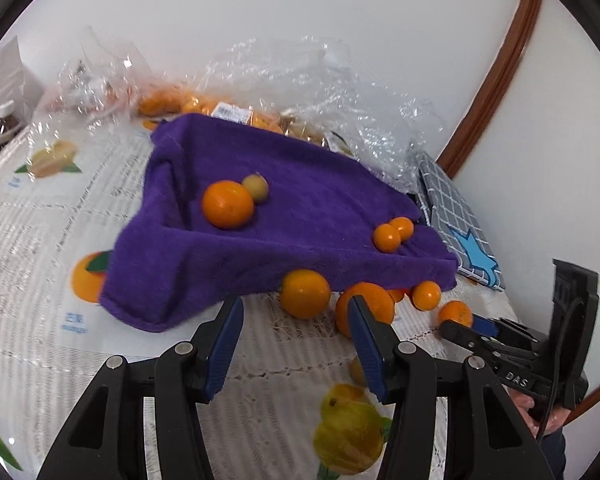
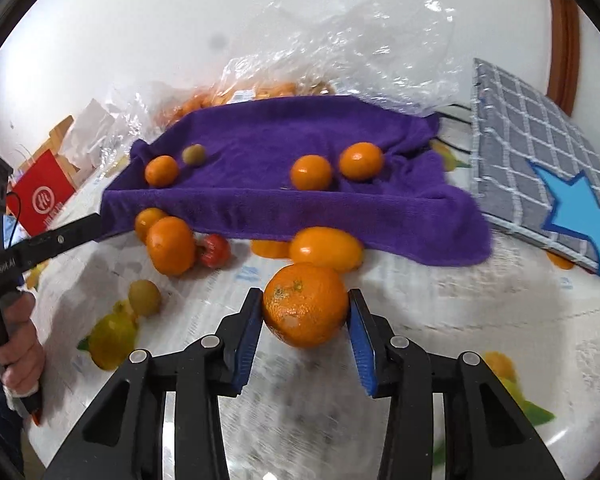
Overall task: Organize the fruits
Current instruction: 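Grasp a large tangerine on the cloth with the right gripper, then grasp an orange by the towel edge with the left gripper while the right gripper holds its tangerine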
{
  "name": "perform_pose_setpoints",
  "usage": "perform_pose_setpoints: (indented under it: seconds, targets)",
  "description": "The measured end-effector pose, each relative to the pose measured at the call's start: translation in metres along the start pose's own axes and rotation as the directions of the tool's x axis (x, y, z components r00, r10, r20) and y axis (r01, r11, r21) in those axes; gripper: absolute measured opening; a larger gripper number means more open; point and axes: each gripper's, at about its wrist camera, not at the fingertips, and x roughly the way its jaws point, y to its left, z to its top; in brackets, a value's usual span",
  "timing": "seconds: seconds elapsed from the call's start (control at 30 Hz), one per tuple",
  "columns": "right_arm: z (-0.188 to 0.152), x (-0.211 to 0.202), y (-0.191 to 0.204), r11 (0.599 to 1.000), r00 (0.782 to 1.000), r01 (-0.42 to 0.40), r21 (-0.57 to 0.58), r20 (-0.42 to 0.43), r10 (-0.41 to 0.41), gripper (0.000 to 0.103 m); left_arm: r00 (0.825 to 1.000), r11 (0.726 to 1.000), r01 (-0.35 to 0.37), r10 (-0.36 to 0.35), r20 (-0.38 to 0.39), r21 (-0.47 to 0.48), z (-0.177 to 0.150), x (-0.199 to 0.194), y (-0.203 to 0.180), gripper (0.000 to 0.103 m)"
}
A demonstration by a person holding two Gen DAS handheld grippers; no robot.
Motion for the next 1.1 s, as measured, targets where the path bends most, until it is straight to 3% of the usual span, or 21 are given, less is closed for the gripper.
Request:
perform_pose_setpoints:
  seconds: [0.1, 0.37, 0.63, 1.0, 1.1]
  targets:
    - [-0.005, -0.006, -0.012, 1.000, 1.000, 0.023, 0.019, 0.002, -0.023, 0.042, 1.000, 1.000, -0.015, 0.014, -0.013, -0.016, 0.004, 0.011, -0.004, 0.051]
    - [-0.014, -0.015, -0.022, 0.999, 0.999, -0.008, 0.041, 0.040, 0.006, 0.042, 0.999, 0.999, -0.024, 0.022, -0.049, -0.035, 0.011, 0.030, -0.007, 0.051]
    - [-0.013, -0.011, -0.023, 0.998, 0.999, -0.031, 0.063, 0.029, 0.029, 0.042, 0.995, 0.999, -0.018, 0.014, -0.099, -0.036, 0.013, 0.045, -0.009, 0.034]
    - [-0.015, -0.014, -0.024, 0.997, 0.999, -0.017, 0.077, 0.036, 0.014, 0.042, 0.995, 0.992, -0.100, 0.101, 0.004, -0.078, 0.000, 0.002, 0.010, 0.034]
    - [-0.014, -0.014, -0.023, 0.997, 0.999, -0.016, 0.076, 0.033, 0.014, 0.042, 0.994, 0.989, -0.112, 0.112, -0.005, -0.096, -0.002, -0.001, 0.017, 0.034]
